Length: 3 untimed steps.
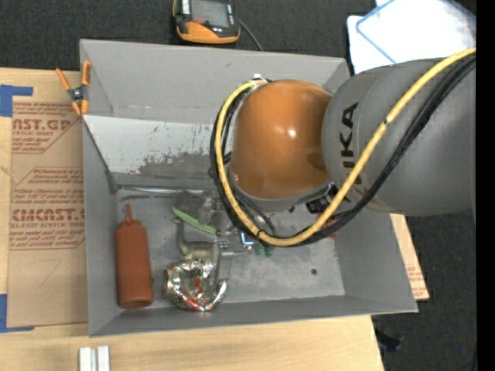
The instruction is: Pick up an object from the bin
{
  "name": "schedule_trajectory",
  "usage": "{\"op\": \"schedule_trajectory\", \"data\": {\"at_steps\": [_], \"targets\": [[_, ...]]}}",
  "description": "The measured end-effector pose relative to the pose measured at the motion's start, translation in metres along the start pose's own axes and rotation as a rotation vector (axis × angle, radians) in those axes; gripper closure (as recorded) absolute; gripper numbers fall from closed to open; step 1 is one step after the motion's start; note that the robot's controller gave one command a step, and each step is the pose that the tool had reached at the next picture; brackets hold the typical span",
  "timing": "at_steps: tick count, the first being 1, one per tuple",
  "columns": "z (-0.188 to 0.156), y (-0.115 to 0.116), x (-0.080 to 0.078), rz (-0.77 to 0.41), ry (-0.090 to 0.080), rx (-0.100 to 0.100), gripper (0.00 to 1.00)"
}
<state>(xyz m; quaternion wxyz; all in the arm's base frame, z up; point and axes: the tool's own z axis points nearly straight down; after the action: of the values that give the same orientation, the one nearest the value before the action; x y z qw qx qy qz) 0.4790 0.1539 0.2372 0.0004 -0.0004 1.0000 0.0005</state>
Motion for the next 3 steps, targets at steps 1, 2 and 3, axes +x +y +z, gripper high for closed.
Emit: {"op": "schedule_trajectory", "data": {"at_steps": [1, 2, 3], "targets": [[0.000, 0.000, 0.000, 0.000, 0.000, 0.000, 0.00], [0.040, -0.009, -0.005, 0.227, 0.003, 0.001, 0.00], [0.054, 0.012, -0.014, 0.029, -0.002, -0.001, 0.00]]}}
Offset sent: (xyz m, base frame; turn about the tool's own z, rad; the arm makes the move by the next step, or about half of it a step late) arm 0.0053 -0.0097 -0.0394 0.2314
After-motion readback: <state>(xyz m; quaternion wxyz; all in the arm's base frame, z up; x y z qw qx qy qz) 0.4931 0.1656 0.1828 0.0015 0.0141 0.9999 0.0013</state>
